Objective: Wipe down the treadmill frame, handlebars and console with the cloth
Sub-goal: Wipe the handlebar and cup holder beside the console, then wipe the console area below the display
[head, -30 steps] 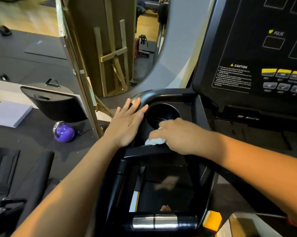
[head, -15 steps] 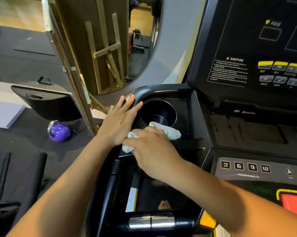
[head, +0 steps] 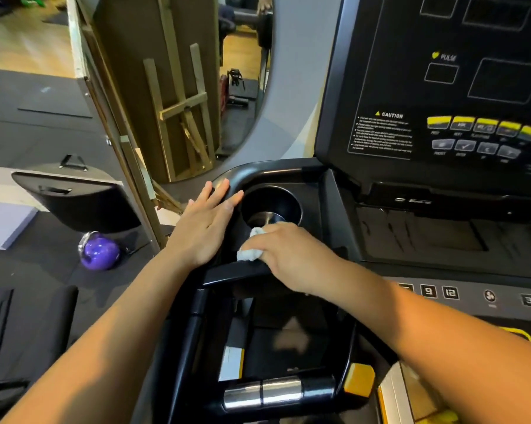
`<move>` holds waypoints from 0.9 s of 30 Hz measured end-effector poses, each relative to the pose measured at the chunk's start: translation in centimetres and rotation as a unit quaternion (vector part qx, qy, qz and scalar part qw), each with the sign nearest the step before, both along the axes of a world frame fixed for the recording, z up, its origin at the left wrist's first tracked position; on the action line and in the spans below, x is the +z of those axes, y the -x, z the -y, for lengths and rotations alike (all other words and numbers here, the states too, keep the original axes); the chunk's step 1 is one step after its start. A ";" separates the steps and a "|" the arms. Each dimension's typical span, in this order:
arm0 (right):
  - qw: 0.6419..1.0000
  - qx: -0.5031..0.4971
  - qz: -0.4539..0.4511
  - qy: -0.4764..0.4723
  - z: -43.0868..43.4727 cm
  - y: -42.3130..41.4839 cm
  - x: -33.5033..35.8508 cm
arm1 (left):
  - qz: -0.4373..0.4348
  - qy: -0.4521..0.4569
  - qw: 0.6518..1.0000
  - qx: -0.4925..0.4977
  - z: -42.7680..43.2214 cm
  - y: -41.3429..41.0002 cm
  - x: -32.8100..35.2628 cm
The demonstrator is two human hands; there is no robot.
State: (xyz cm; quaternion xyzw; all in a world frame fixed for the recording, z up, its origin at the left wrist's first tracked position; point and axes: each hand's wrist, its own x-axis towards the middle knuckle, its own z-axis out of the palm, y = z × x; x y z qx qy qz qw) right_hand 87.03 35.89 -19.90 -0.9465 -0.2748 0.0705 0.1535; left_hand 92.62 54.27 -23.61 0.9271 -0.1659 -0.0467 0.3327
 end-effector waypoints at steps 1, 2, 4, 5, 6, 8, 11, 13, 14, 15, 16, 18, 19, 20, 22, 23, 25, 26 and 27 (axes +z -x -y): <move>1.000 -0.003 -0.001 0.026 1.1 -0.1 0.3 | 0.003 -0.008 1.000 -0.002 0.0 0.2 0.0; 0.998 -0.009 -0.004 0.054 2.2 -0.2 0.8 | 0.007 -0.017 1.000 -0.003 0.0 0.3 0.1; 0.995 -0.012 -0.020 0.100 4.1 0.0 2.8 | 0.006 -0.028 1.000 -0.006 0.1 1.0 0.2; 0.992 0.002 -0.030 0.119 4.8 0.4 4.3 | -0.002 -0.036 0.999 -0.008 0.3 1.5 0.2; 0.989 0.019 -0.039 0.145 5.6 0.8 5.8 | -0.008 -0.050 0.999 -0.011 0.5 2.2 0.3; 0.982 0.026 -0.038 0.186 6.9 1.9 8.4 | -0.010 -0.103 0.994 -0.020 1.1 3.4 0.4; 0.981 -0.038 0.018 0.190 7.8 4.1 9.0 | 0.006 -0.218 0.975 -0.041 2.7 4.7 0.7; 0.978 -0.090 0.035 0.184 7.3 5.8 7.5 | 0.012 -0.255 0.965 -0.063 4.4 5.2 1.0; 0.977 -0.110 0.020 0.181 7.3 6.5 6.7 | 0.014 -0.259 0.963 -0.076 5.1 5.5 1.2; 0.978 -0.119 0.042 0.166 7.3 7.3 6.5 | 0.014 -0.259 0.962 -0.088 5.7 5.6 1.4; 0.979 -0.147 0.040 0.137 7.6 7.8 6.5 | 0.012 -0.255 0.962 -0.097 6.0 5.7 1.5; 0.972 -0.200 0.029 0.123 9.0 8.3 6.1 | 0.004 -0.237 0.966 -0.107 6.0 5.7 1.6; 0.969 -0.216 0.022 0.119 9.8 8.6 5.5 | 0.002 -0.228 0.967 -0.113 6.2 5.7 1.8; 0.968 -0.211 0.052 0.125 10.3 8.4 4.7 | 0.002 -0.222 0.967 -0.122 6.5 5.7 1.9; 0.964 -0.237 0.065 0.098 10.4 7.2 3.6 | 0.009 -0.213 0.966 -0.149 8.0 5.8 2.0; 0.962 -0.255 0.062 0.068 10.0 6.5 3.1 | 0.012 -0.206 0.965 -0.160 9.0 5.9 2.1; 0.958 -0.274 0.082 0.014 9.0 5.0 2.2 | 0.024 -0.190 0.965 -0.176 10.5 6.1 2.2; 0.957 -0.275 0.088 0.008 8.5 4.9 2.2 | 0.032 -0.187 0.965 -0.182 10.8 6.2 2.2; 0.958 -0.274 0.084 0.013 8.5 5.2 2.3 | 0.040 -0.186 0.964 -0.186 11.0 6.2 2.2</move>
